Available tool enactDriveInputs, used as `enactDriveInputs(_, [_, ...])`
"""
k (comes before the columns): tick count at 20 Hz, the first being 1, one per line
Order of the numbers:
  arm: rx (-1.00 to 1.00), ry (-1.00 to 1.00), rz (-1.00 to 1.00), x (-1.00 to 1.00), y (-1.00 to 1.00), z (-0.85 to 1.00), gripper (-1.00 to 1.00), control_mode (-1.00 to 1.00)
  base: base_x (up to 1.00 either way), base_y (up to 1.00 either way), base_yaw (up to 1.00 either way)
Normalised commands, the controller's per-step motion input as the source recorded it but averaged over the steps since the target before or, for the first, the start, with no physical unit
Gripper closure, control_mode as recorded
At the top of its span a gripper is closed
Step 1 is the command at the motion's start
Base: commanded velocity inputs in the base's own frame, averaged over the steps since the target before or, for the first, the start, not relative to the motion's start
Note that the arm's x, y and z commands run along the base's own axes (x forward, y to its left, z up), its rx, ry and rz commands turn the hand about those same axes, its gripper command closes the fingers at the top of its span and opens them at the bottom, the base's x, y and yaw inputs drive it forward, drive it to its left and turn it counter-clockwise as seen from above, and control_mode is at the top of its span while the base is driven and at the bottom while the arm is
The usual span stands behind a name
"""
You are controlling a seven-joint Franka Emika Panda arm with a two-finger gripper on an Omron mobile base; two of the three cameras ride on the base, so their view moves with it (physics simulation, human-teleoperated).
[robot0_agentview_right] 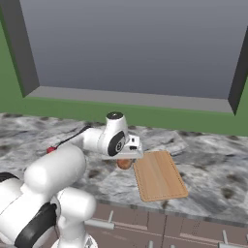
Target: Place the avocado, onion, tomato, and bell pepper on the cutting board.
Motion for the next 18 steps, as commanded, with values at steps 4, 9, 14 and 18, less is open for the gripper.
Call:
enactDriveInputs(4, [0.0, 0.0, 0.0, 0.41, -0.52, 0.0, 1.0, -1.0, 0.0, 0.0, 0.0])
enactDriveInputs(9, [0.0, 0.01, 0.0, 0.37, -0.37, 0.0, 1.0, -1.0, 0.0, 0.0, 0.0])
enactDriveInputs(14, [0.02, 0.06, 0.0, 0.37, -0.23, 0.0, 1.0, -1.0, 0.0, 0.0, 0.0])
enactDriveInputs(18, [0.05, 0.11, 0.01, 0.32, -0.15, -0.18, 1.0, -1.0, 0.0, 0.0, 0.0])
